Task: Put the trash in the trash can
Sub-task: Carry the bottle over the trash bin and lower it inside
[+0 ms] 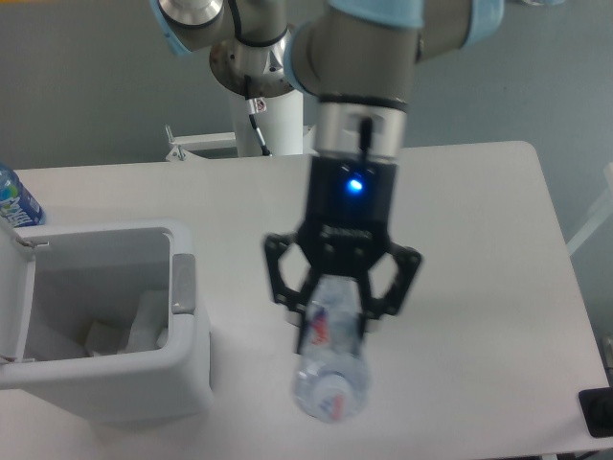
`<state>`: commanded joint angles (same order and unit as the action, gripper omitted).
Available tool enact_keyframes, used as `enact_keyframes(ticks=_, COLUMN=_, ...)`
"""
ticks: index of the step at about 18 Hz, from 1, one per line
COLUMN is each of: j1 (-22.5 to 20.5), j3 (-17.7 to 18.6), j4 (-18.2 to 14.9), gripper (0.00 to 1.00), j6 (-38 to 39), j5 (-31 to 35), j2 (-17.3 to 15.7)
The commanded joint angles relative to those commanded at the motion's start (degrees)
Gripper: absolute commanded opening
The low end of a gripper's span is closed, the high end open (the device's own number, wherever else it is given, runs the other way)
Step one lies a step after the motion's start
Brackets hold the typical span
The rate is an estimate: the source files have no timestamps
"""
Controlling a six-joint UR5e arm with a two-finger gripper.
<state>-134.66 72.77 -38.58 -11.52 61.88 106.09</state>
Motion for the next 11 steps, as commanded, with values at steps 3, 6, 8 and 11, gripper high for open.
enact_keyframes(ticks=3, j1=4.04, j3=1.49, j4=-0.17, gripper=0.55, j6=0.44, j5=0.09, j2=-1.32)
enact_keyframes(ticks=6, j1=8.26, j3=2.63, j4=-0.18, gripper=0.55, j6=0.88, j5=0.09, j2=-0.8)
enact_keyframes(ticks=8, j1=10.19, j3=3.42, j4=-0.18, gripper=0.54, j6=1.5, j5=0.09, j2=-0.36)
enact_keyframes(ticks=11, j1=12.75, j3=5.62, j4=-0.18, gripper=0.55, j6=1.58, j5=0.09, j2=-0.36)
